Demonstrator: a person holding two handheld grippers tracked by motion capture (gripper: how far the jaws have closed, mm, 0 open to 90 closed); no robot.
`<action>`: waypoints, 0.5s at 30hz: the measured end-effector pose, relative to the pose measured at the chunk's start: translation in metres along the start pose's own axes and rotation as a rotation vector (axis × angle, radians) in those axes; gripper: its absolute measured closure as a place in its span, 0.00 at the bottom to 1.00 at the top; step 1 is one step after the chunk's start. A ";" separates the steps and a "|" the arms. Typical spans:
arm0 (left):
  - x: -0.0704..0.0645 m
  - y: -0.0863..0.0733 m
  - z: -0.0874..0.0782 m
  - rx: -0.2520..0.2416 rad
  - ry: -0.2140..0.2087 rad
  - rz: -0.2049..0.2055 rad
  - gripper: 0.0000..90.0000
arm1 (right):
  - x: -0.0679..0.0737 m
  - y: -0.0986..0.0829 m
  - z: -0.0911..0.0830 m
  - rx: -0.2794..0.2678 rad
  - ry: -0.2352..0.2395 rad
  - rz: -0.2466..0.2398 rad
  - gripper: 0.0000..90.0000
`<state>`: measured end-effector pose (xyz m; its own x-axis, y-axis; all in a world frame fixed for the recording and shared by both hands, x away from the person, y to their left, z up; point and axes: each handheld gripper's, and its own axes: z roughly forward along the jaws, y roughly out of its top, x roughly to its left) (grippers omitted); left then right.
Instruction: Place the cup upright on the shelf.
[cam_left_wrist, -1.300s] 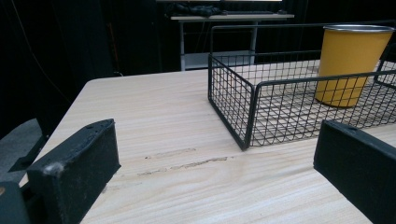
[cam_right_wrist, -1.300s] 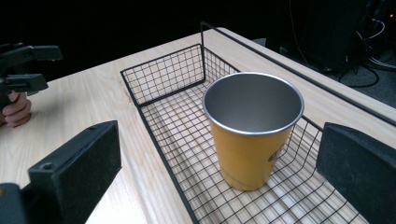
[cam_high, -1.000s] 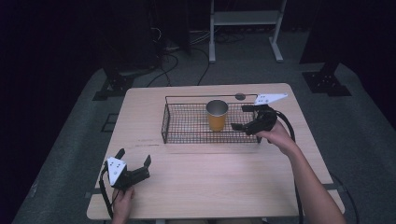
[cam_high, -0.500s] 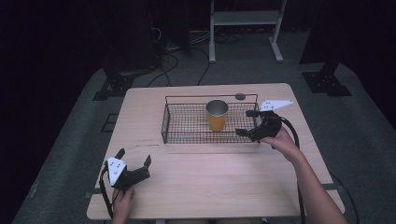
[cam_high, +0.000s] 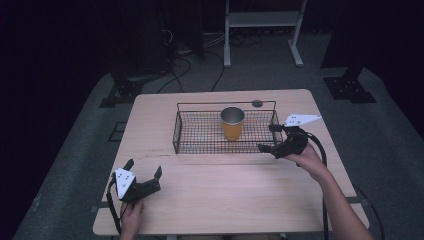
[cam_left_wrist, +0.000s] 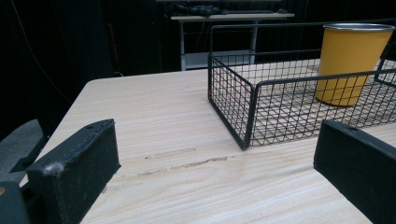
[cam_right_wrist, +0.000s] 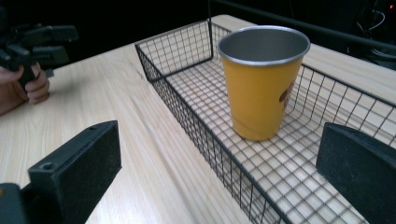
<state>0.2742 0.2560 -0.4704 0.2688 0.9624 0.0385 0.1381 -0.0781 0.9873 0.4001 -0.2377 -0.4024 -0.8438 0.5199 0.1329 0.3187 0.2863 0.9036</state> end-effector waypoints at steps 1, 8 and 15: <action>0.000 0.000 0.000 0.000 0.000 0.000 0.00 | 0.000 -0.002 -0.001 -0.009 0.000 0.001 0.00; 0.000 0.000 0.000 0.001 0.002 0.001 0.00 | 0.002 -0.010 -0.009 -0.009 -0.004 0.007 0.00; 0.000 0.000 0.000 0.000 0.002 0.002 0.00 | 0.005 -0.017 -0.015 -0.023 -0.006 0.014 0.00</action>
<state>0.2741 0.2557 -0.4704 0.2672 0.9628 0.0406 0.1381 -0.0799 0.9872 0.3841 -0.2522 -0.4106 -0.8365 0.5289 0.1433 0.3207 0.2604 0.9107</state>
